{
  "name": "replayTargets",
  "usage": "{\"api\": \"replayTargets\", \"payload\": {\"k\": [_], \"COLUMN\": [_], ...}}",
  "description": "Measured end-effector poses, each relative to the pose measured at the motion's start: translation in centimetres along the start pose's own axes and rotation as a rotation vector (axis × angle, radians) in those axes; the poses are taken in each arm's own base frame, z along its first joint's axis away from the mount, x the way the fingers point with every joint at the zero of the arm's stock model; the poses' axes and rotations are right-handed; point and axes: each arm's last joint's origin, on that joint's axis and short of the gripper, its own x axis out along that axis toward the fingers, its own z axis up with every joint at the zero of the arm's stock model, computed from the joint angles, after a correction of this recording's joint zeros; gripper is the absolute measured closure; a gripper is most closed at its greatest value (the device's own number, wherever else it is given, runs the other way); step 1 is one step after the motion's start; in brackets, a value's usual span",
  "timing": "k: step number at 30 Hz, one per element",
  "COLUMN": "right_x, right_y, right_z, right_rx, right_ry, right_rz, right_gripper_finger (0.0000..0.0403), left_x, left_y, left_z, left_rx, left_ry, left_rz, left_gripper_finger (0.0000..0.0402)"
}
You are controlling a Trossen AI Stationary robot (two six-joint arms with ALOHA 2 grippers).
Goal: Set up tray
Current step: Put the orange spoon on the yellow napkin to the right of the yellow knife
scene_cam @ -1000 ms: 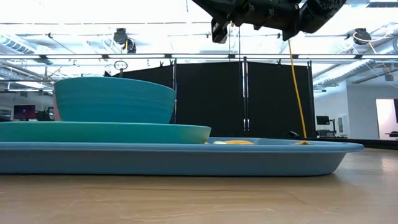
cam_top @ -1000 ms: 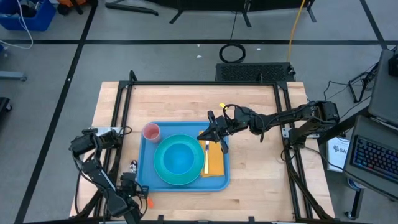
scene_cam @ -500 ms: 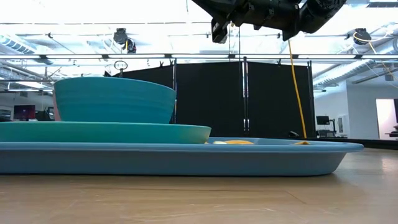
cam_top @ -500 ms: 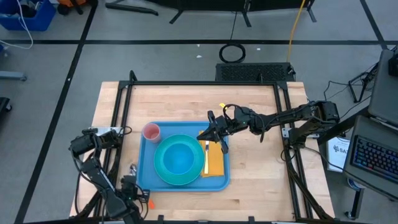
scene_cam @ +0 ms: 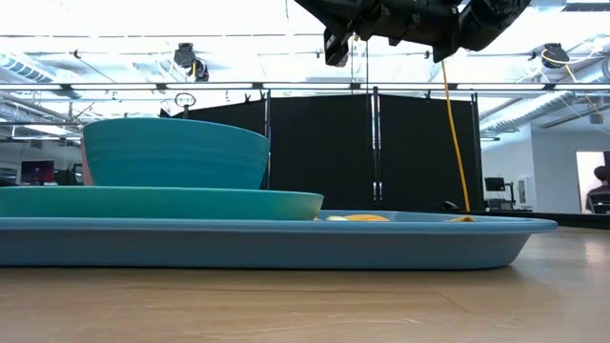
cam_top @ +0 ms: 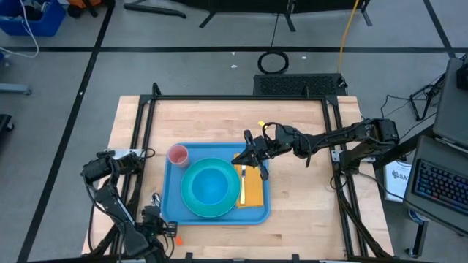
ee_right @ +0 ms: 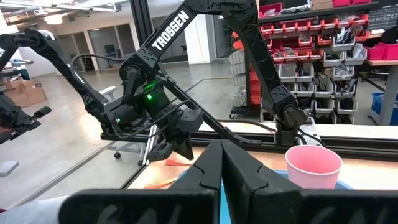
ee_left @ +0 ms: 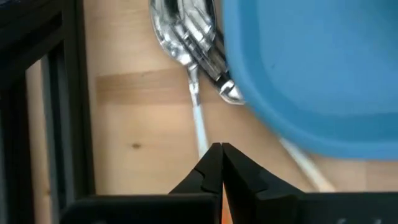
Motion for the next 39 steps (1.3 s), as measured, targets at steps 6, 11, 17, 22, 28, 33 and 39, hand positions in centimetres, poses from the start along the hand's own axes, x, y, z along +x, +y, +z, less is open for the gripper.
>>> {"api": "replayTargets", "payload": {"k": [6,11,17,22,28,33,39], "right_x": [0.0,0.0,0.0,0.0,0.0,0.0,0.0], "right_y": [0.0,0.0,0.0,0.0,0.0,0.0,0.0], "right_z": [0.0,0.0,0.0,0.0,0.0,0.0,0.0], "right_rx": [0.0,0.0,0.0,0.0,0.0,0.001,0.0], "right_ry": [0.0,0.0,0.001,0.001,0.001,0.001,0.001], "right_rz": [0.0,0.0,0.0,0.0,0.0,0.0,0.0], "right_gripper_finger": [0.0401,0.0401,0.0401,0.0401,0.0401,0.0401,0.0401], "left_x": [0.8,2.1,3.4,3.5,3.6,3.7,3.5], "left_y": [-0.2,-0.2,0.0,0.0,-0.2,-0.2,-0.1], "left_z": [0.5,0.5,0.5,0.5,0.3,0.4,0.4], "left_rx": [-0.021,-0.021,-0.022,-0.022,0.0,0.017,0.047], "left_ry": [-0.017,-0.007,0.031,0.034,0.04,0.044,0.04], "left_rz": [0.022,0.02,0.009,0.008,-0.011,0.007,0.019], "left_gripper_finger": [0.034,0.0284,0.0244,0.0257,0.0362,0.0387,0.0393]}}
